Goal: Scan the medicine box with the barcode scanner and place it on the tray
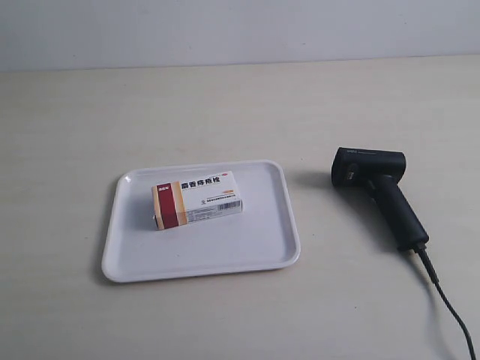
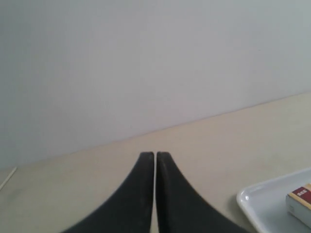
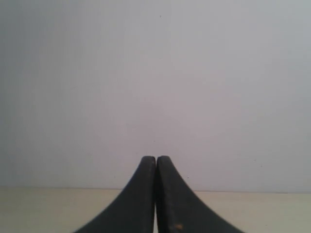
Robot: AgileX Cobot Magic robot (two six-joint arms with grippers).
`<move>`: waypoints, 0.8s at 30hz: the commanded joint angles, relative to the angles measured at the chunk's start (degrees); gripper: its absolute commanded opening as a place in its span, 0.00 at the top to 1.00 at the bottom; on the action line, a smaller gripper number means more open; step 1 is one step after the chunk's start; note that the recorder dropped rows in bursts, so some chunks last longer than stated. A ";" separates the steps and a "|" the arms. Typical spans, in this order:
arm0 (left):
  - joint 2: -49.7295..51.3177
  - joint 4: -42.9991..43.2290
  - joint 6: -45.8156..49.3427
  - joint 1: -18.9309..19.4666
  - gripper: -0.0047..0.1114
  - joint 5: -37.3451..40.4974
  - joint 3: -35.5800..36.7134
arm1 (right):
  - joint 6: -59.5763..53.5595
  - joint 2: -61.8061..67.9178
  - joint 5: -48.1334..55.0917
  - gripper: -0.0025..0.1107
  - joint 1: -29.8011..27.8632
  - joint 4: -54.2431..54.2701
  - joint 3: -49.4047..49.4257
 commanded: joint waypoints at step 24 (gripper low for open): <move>-1.37 73.99 -83.81 0.12 0.93 3.52 -0.02 | -0.10 -0.15 0.11 0.98 -0.17 -0.10 0.30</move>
